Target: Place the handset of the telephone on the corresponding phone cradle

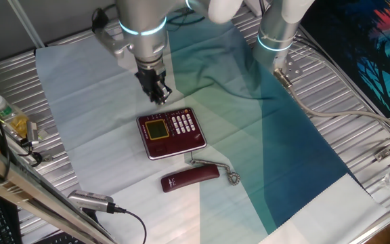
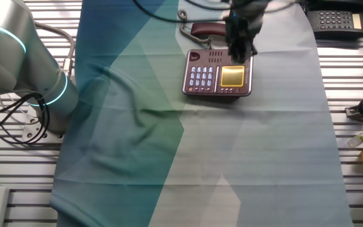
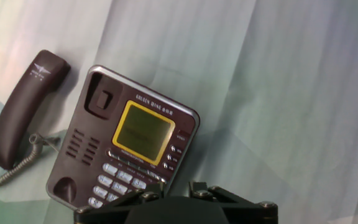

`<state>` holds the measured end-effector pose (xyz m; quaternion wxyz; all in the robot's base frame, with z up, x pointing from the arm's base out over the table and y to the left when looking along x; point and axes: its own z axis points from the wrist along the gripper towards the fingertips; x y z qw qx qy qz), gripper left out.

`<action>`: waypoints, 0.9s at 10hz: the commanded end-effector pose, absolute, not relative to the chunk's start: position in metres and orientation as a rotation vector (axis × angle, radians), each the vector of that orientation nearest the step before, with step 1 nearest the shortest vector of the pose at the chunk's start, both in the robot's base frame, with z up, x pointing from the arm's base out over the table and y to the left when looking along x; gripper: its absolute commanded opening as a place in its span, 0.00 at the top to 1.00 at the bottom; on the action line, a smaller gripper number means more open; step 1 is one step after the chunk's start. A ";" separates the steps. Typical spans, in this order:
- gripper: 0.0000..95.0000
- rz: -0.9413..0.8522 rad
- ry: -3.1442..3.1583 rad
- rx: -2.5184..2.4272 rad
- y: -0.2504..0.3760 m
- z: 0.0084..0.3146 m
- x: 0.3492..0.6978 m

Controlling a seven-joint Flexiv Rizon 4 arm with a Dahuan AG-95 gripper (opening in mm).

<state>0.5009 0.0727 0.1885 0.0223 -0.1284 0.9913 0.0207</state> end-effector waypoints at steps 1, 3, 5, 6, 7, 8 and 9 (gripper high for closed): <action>0.80 0.071 3.097 -0.372 0.087 0.195 0.512; 0.80 0.071 3.105 -0.345 0.101 0.198 0.523; 0.80 0.089 3.098 -0.330 0.123 0.192 0.538; 0.80 0.091 3.090 -0.343 0.127 0.188 0.542; 0.80 0.099 3.086 -0.351 0.130 0.184 0.543; 0.80 0.099 3.090 -0.351 0.131 0.181 0.543; 0.80 0.093 3.092 -0.347 0.132 0.179 0.544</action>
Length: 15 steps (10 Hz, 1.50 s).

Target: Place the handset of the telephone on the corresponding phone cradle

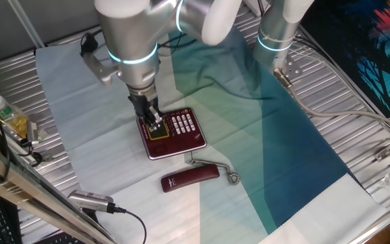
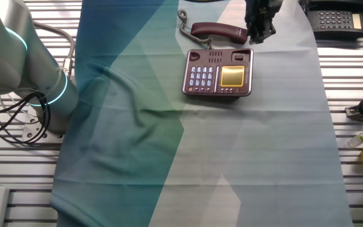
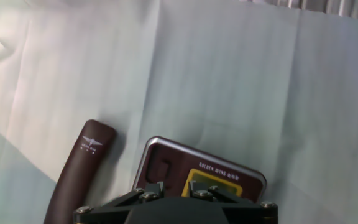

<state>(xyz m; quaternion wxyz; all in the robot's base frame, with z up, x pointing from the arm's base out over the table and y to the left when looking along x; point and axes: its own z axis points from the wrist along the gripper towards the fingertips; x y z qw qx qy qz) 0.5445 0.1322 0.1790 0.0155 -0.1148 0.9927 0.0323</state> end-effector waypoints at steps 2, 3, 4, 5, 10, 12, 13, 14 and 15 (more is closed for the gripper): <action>0.80 0.081 3.097 -0.350 0.132 0.179 0.544; 0.80 0.076 3.098 -0.350 0.132 0.179 0.544; 0.80 0.077 3.098 -0.348 0.132 0.179 0.544; 0.80 0.077 3.098 -0.345 0.132 0.179 0.544; 1.00 0.044 3.052 -0.548 0.132 0.179 0.544; 1.00 0.037 3.021 -0.645 0.132 0.179 0.544; 1.00 0.023 3.005 -0.718 0.132 0.179 0.544; 1.00 0.002 2.994 -0.777 0.132 0.179 0.544; 1.00 -0.016 2.981 -0.841 0.132 0.179 0.544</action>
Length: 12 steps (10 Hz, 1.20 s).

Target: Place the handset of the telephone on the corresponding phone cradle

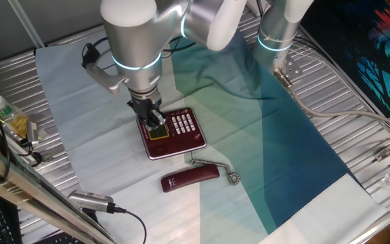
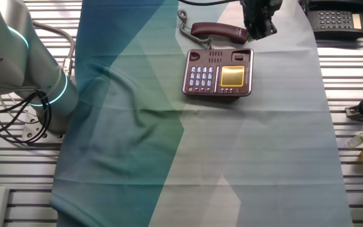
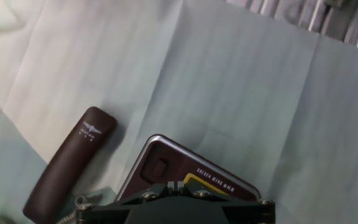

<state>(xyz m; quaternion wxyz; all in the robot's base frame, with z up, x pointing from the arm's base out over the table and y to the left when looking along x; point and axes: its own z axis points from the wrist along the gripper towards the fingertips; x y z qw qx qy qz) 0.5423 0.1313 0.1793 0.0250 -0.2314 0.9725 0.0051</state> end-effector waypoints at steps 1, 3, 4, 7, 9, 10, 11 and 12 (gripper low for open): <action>1.00 -0.017 2.979 -0.861 0.132 0.179 0.544; 1.00 -0.021 2.972 -0.888 0.132 0.179 0.544; 1.00 -0.020 2.967 -0.903 0.132 0.179 0.544; 1.00 -0.019 2.941 -1.011 0.132 0.179 0.544; 1.00 -0.019 2.919 -1.086 0.132 0.179 0.544; 1.00 -0.023 2.907 -1.116 0.132 0.179 0.544; 1.00 -0.031 2.898 -1.146 0.132 0.179 0.544; 1.00 -0.035 2.896 -1.154 0.132 0.179 0.544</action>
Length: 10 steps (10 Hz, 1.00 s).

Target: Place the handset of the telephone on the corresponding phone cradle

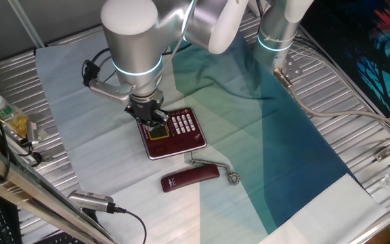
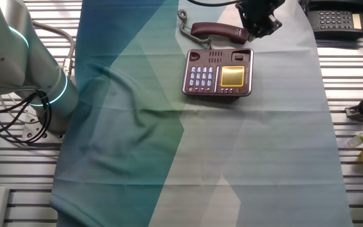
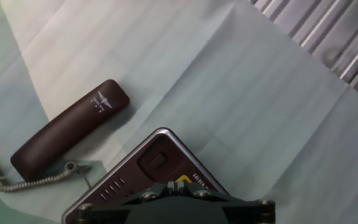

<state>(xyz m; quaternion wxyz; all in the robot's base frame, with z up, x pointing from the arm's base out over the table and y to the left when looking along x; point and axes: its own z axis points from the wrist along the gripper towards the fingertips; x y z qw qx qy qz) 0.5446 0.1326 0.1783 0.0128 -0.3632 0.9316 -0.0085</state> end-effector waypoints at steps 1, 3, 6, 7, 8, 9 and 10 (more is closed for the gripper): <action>1.00 -0.038 2.879 -1.198 0.132 0.179 0.544; 1.00 -0.038 2.872 -1.215 0.132 0.179 0.544; 1.00 -0.032 2.871 -1.213 0.132 0.179 0.544; 1.00 -0.031 2.875 -1.210 0.132 0.179 0.544; 1.00 -0.031 2.879 -1.202 0.132 0.179 0.543; 1.00 -0.032 2.885 -1.183 0.132 0.180 0.542; 1.00 -0.030 2.899 -1.139 0.133 0.179 0.541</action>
